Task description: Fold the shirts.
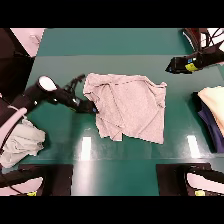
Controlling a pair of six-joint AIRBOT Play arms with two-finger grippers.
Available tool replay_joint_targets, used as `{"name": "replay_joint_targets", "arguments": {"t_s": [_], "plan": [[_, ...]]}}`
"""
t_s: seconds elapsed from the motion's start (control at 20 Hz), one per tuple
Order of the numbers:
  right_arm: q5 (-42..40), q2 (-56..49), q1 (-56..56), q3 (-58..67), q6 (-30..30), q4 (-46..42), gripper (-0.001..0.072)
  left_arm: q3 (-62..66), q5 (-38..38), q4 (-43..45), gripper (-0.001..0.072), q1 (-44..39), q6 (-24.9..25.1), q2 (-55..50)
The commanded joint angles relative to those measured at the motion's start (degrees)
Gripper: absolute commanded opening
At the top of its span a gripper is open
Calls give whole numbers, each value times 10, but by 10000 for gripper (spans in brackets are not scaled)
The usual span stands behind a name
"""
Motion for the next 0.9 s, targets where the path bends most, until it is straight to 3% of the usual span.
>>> {"name": "replay_joint_targets", "arguments": {"t_s": [0.0, 0.15, 0.55, 0.8, 0.85], "plan": [[-19, 30, -1, -43, 0, 1, 419, -78, 106, -50, 608, -58, 0, 20], [-14, 30, 0, -44, 0, 2, 415, -79, 170, -58, 608, -78, -21, 16], [-15, 29, 0, -44, 0, 16, 414, -79, 161, -78, 608, -78, -30, -26], [-15, 29, 0, -44, -1, 15, 414, -75, 198, -86, 605, -78, -30, -28], [-15, 29, 0, -44, -1, 15, 413, -75, 206, -86, 365, -78, -29, -28]]}}
